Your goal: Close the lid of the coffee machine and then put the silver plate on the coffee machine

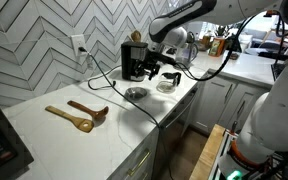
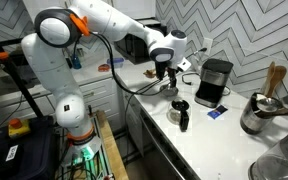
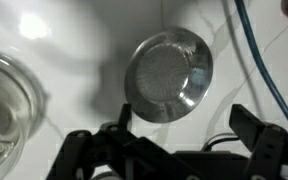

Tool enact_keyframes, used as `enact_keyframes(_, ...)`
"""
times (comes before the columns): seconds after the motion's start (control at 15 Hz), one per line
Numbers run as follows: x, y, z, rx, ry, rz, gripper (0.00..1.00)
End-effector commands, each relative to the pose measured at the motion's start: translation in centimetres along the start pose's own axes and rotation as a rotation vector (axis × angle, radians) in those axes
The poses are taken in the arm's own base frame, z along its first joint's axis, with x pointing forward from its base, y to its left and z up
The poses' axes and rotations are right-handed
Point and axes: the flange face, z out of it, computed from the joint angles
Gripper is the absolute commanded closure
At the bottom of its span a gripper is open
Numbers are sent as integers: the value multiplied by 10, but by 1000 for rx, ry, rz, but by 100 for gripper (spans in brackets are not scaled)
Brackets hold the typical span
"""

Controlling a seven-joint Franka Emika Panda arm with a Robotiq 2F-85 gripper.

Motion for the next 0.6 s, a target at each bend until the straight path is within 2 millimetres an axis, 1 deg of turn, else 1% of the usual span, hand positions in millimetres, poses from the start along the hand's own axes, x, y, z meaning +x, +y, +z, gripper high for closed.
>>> enact_keyframes(0.0, -3, 21, 13, 67, -132, -38, 0)
enact_keyframes(0.2, -1, 33, 25, 24, -207, -34, 0)
enact_keyframes(0.33, 4, 36, 32, -25, -216, -32, 0)
enact_keyframes(0.53, 14, 34, 45, -83, -214, -65, 0)
